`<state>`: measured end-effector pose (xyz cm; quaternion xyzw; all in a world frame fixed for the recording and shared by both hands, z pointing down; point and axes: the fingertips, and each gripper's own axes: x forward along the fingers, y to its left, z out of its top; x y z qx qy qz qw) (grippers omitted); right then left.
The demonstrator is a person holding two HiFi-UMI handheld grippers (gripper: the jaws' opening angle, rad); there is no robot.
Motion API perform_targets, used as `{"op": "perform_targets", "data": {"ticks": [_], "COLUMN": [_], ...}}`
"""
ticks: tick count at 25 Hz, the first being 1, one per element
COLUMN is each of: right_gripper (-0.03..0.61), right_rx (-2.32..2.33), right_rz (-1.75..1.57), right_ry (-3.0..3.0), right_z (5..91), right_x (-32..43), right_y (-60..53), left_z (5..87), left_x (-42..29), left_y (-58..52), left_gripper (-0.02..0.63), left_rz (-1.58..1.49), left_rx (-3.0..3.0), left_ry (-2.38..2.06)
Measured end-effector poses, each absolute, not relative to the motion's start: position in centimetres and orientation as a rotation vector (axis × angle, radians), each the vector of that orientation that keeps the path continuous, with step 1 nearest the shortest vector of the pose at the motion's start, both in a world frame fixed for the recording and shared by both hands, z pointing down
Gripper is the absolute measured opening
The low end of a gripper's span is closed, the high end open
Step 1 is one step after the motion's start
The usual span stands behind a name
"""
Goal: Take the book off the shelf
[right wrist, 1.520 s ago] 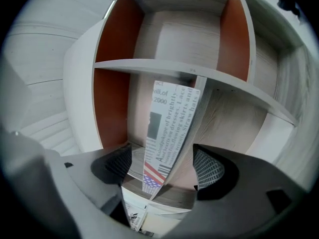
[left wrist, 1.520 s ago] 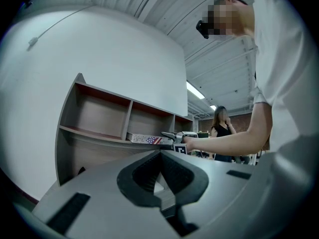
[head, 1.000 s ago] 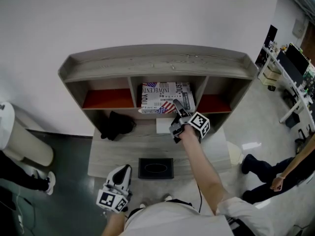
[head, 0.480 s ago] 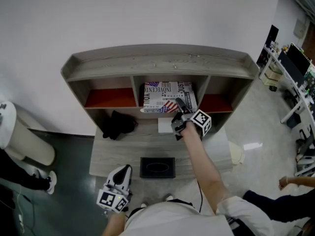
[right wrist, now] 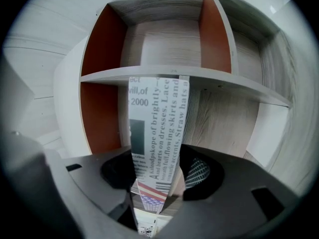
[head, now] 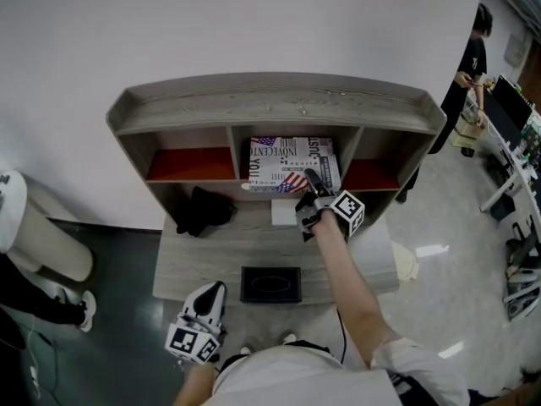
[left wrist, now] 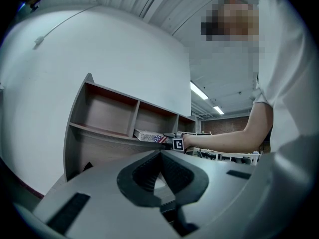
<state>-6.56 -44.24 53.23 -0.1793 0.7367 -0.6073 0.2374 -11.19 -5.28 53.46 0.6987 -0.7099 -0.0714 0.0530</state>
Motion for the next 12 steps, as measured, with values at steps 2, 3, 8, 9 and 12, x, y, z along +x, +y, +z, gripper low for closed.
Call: {"op": "perform_targets", "data": {"ticks": [2,3,8,9,12], "right_gripper": [0.227,0.225,0.194,0.196,0.196], "right_rx": [-0.488,-0.489,-0.499,-0.503,-0.513], "right_rz": [-1.664,-1.663,-1.599,-1.59,-1.578], "right_ry": [2.01,2.006,2.015,2.016,2.024], "right_z": [53.4,53.4,52.2,52.0,52.0], "right_x": [-6.6,-6.6,-6.3,-6.2,-6.0], "right_y": [-44.4,-44.5,-44.2,-44.1,-44.0], "left_z": [53.6,53.6,52.7,52.5,52.3], "left_x": [-11.5,-11.7,-12.1,-12.2,-12.3], "left_y": [-5.5,-5.6,-5.9,-6.0,-6.3], "left_gripper": [0.017,0.017,0.017,0.017,0.017], "left_rz": [-0.218,-0.219,-0.221,-0.22,-0.218], "left_rx": [2.125,2.126,2.135,2.14,2.15], "left_ry": [-2.15,-2.145,-2.127,-2.121,-2.103]}}
